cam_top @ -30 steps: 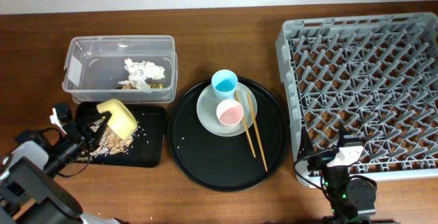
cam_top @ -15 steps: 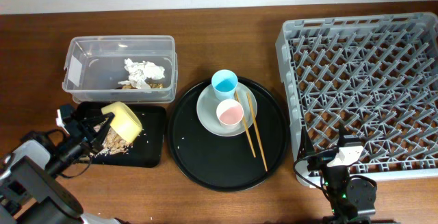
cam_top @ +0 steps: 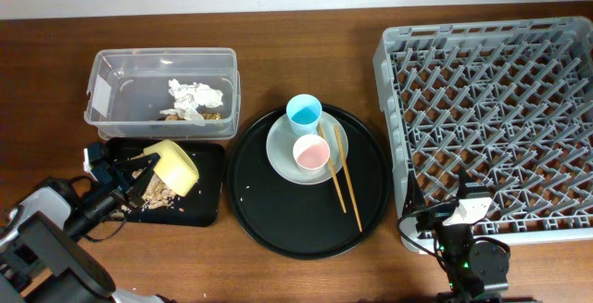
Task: Sort waste into correct bins and load items into the dishwasher rack
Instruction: 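Carry the empty yellow bowl back and lower it onto the round tray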
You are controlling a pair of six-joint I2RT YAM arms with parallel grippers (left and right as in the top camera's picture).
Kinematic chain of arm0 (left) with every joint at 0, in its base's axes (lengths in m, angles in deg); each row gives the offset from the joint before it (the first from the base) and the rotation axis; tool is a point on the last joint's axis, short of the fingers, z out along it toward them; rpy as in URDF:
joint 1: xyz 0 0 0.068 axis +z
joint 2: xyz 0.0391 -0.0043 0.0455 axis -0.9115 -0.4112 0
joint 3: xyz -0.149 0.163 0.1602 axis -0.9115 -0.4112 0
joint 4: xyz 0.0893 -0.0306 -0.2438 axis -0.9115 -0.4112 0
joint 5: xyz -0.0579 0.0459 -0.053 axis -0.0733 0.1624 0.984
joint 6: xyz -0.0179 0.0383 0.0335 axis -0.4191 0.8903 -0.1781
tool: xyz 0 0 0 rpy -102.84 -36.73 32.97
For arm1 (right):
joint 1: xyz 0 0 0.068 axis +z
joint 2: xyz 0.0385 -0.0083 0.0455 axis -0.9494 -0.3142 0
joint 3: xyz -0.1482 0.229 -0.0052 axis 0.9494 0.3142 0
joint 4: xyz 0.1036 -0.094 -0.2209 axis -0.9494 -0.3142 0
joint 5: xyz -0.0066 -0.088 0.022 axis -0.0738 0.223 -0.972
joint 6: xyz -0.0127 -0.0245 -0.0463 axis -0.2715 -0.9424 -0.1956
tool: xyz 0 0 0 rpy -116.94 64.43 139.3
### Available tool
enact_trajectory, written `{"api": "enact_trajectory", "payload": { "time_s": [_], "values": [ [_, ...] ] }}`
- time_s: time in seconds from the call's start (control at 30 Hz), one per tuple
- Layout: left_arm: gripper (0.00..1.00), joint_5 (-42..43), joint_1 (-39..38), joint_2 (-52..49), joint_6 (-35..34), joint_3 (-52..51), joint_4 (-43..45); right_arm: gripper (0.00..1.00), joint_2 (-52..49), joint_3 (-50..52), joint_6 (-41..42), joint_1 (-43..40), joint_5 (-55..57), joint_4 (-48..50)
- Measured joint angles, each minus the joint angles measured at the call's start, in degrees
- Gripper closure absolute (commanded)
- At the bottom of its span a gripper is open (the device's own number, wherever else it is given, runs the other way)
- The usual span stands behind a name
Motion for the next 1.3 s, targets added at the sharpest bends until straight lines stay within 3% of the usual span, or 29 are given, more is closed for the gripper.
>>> {"api": "enact_trajectory", "payload": {
  "time_s": [0.2, 0.37, 0.53, 0.67, 0.93, 1.1, 1.3],
  "values": [
    [1.0, -2.23, 0.0, 3.28, -0.55, 7.96, -6.23, 0.01, 0.0, 0.0, -0.04, 0.0, 0.02, 0.02],
    [1.0, -17.94, -3.21, 10.97, -5.55, 23.41, -11.19, 0.02, 0.0, 0.0, 0.0, 0.0, 0.0, 0.02],
    [1.0, -39.23, -16.94, 21.46, -14.69, 28.72, -10.21, 0.02, 0.0, 0.0, -0.04, 0.0, 0.0, 0.02],
    [1.0, -54.71, -31.5, 26.67, -20.81, 28.83, -10.32, 0.02, 0.0, 0.0, -0.02, 0.0, 0.0, 0.02],
    [1.0, -72.15, -58.14, 26.99, -28.85, 24.22, -8.55, 0.02, 0.0, 0.0, -0.02, 0.0, 0.0, 0.02],
    [1.0, -79.67, -67.47, 26.97, -35.19, 15.63, -0.94, 0.02, 0.0, 0.02, -0.02, 0.0, 0.0, 0.02],
    [1.0, -82.55, -74.79, 26.8, -39.98, 5.9, 10.29, 0.01, 0.0, 0.0, -0.02, 0.0, 0.02, 0.02]
  ]
}}
